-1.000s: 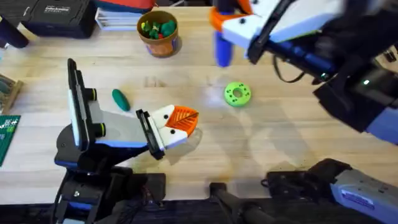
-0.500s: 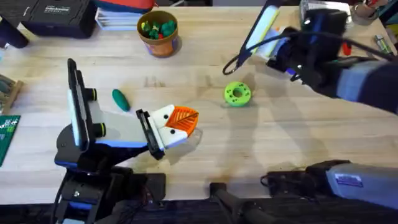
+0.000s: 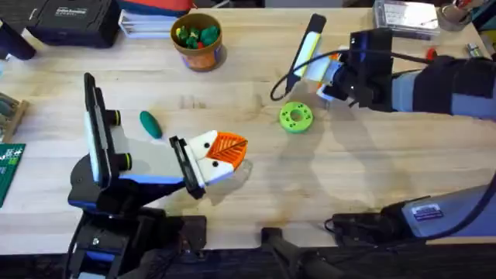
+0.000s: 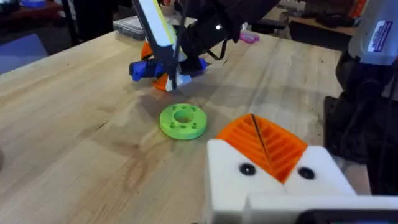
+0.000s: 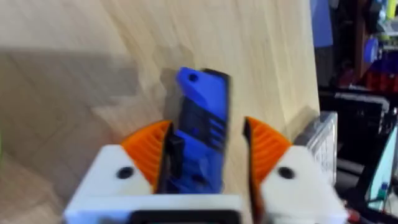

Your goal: Pick up the gripper from the table and insert it into the empty holder that is missing its gripper. Then pick up a screw, insert it into the mounting hole, and use the screwdriver to tighten it. Finally, clean up the table by picking up the vegetable and placing it into the bucket.

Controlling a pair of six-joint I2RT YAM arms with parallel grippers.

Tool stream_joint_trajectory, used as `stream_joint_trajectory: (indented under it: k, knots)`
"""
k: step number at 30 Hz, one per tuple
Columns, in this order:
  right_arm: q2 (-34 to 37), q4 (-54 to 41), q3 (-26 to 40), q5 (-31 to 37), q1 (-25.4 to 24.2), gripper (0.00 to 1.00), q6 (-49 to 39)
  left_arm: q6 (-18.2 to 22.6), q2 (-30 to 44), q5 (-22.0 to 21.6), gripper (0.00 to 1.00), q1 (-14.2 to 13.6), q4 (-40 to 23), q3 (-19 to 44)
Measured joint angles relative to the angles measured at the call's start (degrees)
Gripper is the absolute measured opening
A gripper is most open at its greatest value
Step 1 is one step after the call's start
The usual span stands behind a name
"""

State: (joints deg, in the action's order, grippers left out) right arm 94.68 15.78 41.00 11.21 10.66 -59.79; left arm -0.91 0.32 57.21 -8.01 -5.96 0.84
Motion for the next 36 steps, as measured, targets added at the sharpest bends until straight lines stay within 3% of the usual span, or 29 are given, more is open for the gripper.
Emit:
stream_joint_trajectory:
  k: [3,4,13,20,21,22,27,29,36]
  knots:
    - [-1.09,-1.52,1.16,1.0,-0.33,0.953,3.87,0.0,0.0,-0.02,0.004,0.0,-0.02,0.0]
    - [-1.61,-2.91,1.41,0.96,-0.35,0.983,5.43,-0.02,0.0,0.0,0.004,0.0,0.0,0.0]
    - [-7.01,-13.67,1.41,0.09,-0.27,0.993,19.63,0.0,0.0,-0.02,0.004,0.0,-0.02,0.0]
    - [-18.87,-19.96,1.43,-1.09,-0.27,0.994,30.15,0.01,-0.02,-0.02,0.01,0.0,-0.01,0.0]
    - [-20.79,-21.04,1.43,-1.64,-0.29,0.993,31.5,0.13,-0.02,-0.02,0.046,0.0,0.02,0.0]
    - [-22.85,-22.14,1.43,-2.6,-0.28,0.993,33.0,0.03,-0.02,-0.02,0.156,0.0,-0.01,0.0]
    - [-33.43,-27.09,1.43,-10.14,-0.27,0.993,39.92,-0.08,0.0,-0.02,0.912,0.0,-0.02,0.0]
    - [-37.62,-28.73,1.43,-14.05,-0.27,0.994,41.88,-0.2,0.0,-0.02,0.98,0.0,-0.02,0.0]
    - [-46.67,-31.69,1.45,-21.11,-0.18,0.993,45.14,-0.19,-0.01,-0.72,0.985,0.0,0.31,0.0]
